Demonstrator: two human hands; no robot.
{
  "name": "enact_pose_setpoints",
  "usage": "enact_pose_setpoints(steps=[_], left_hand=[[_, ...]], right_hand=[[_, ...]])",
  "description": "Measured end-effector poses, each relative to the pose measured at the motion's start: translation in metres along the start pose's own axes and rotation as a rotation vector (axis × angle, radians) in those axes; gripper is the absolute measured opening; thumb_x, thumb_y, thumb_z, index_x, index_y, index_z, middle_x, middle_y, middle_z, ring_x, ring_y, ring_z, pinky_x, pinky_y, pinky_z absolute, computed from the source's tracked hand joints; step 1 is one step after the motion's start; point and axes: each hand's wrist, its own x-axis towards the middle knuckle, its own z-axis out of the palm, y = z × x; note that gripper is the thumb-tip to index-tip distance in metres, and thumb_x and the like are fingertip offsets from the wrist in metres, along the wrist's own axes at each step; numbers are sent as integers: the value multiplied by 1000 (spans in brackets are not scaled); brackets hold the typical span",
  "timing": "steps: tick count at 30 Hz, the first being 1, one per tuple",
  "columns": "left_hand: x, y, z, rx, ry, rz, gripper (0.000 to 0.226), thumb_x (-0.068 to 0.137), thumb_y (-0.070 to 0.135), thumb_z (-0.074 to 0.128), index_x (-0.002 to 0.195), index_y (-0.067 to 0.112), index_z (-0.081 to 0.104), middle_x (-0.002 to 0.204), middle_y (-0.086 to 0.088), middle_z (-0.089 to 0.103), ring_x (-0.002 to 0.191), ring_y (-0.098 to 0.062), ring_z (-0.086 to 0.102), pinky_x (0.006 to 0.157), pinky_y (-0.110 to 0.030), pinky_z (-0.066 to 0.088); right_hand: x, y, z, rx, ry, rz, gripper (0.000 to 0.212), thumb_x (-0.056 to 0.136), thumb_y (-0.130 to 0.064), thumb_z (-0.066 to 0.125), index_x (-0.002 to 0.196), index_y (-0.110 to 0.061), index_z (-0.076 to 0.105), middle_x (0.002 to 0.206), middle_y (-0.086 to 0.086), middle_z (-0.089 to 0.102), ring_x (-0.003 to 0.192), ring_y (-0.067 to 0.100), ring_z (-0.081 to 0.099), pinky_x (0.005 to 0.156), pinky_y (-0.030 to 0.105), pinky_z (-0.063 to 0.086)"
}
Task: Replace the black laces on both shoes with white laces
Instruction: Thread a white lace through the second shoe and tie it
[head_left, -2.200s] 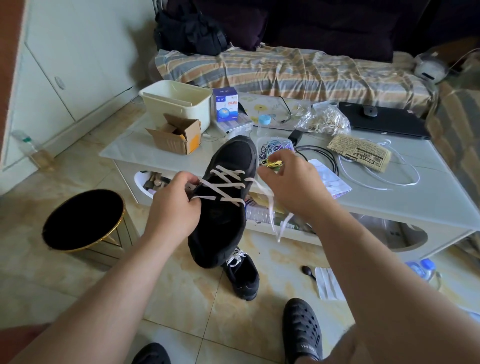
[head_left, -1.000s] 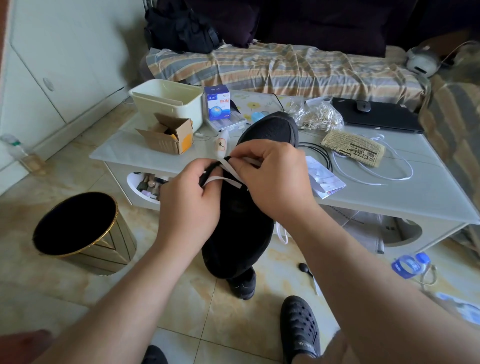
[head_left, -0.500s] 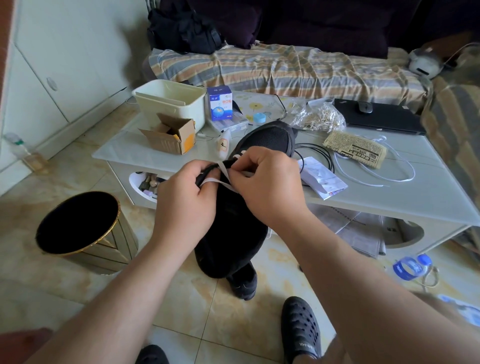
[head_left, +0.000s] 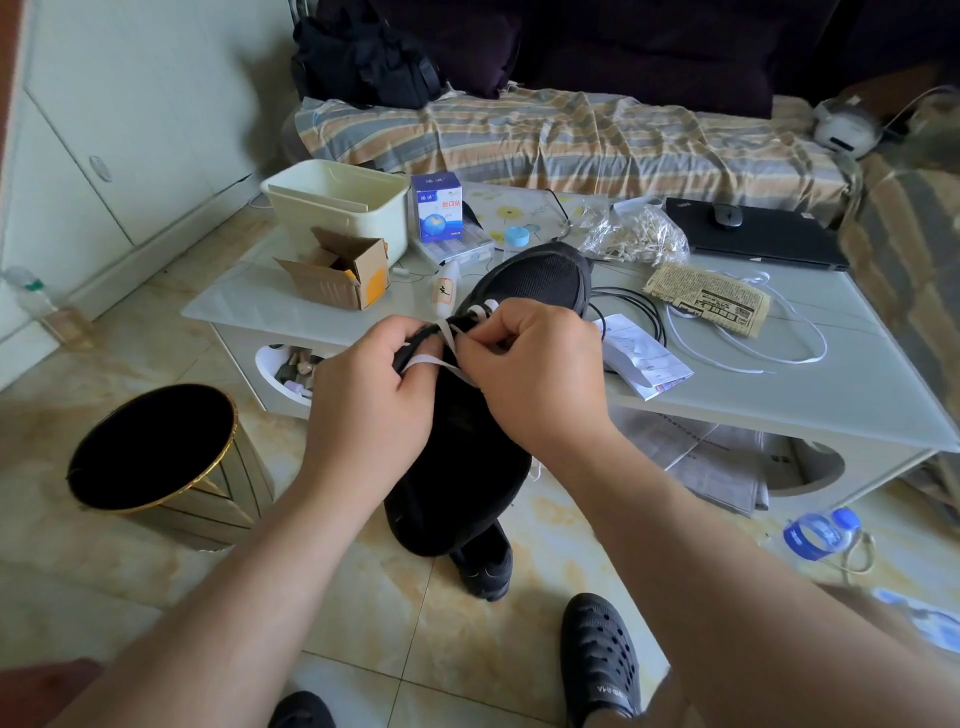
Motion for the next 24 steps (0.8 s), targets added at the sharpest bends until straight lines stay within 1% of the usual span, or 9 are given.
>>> enact_pose_setpoints(steps=[4, 7, 11, 15, 17, 19, 20, 22, 24], left_hand=[[-2, 0, 0, -22, -12, 35, 12, 99, 19, 64, 100, 24, 75, 84, 11, 73, 76, -8, 57, 78, 2, 29], [-7, 0, 2, -104, -48, 29, 14, 97, 17, 65, 101, 28, 73, 87, 14, 72, 85, -7, 62, 78, -24, 47], [-12, 4, -1, -124, -51, -15, 14, 92, 29, 66, 105, 34, 65, 85, 9, 72, 79, -18, 65, 76, -45, 55], [-12, 11, -8, -282, -172, -139, 55, 87, 12, 72, 121, 49, 50, 111, 22, 75, 91, -16, 73, 87, -44, 58], [-13, 12, -8, -334, -280, -150, 80, 89, 3, 68, 137, 61, 43, 122, 29, 70, 106, -6, 72, 97, -33, 55], [-14, 13, -5, -292, -362, -128, 86, 88, -3, 60, 138, 65, 45, 122, 37, 67, 115, 6, 66, 98, -21, 52], [-14, 12, -3, -281, -392, -134, 87, 87, -6, 57, 135, 66, 48, 119, 36, 69, 115, 4, 66, 98, -23, 54], [-14, 6, 1, -313, -434, -163, 88, 84, -8, 53, 135, 64, 54, 118, 25, 73, 114, -14, 70, 101, -46, 57], [-15, 0, 8, -360, -461, -181, 84, 86, -9, 52, 143, 54, 54, 122, 22, 73, 118, -15, 69, 106, -48, 54]], right_hand=[[1, -2, -2, -56, -59, -20, 14, 79, -24, 76, 67, -21, 69, 63, -16, 66, 64, 8, 60, 60, 24, 49], [3, 0, -3, -28, -83, 26, 10, 78, -25, 76, 70, -24, 70, 66, -18, 68, 66, 5, 62, 61, 22, 50], [4, -1, -7, 80, -99, 22, 16, 81, -18, 76, 84, -32, 69, 73, -16, 73, 70, 1, 67, 71, 20, 53], [7, -1, -13, 121, -91, 24, 32, 83, -12, 78, 80, -38, 59, 74, -18, 74, 71, -4, 67, 73, 17, 52], [7, 1, -13, 98, -86, 27, 28, 83, -15, 79, 84, -35, 61, 74, -20, 74, 73, -5, 67, 71, 14, 49], [7, 3, -11, 38, -94, 19, 22, 82, -18, 79, 92, -32, 65, 75, -18, 75, 75, -3, 67, 70, 14, 48], [7, 4, -10, 6, -106, 16, 21, 81, -20, 80, 95, -31, 67, 76, -17, 75, 76, -3, 67, 70, 14, 48], [7, 8, -9, -43, -147, 10, 23, 81, -21, 80, 98, -31, 69, 76, -15, 74, 77, -1, 67, 70, 12, 47], [9, 11, -8, -87, -180, 1, 21, 80, -21, 80, 96, -30, 70, 75, -14, 73, 77, 0, 66, 70, 12, 46]])
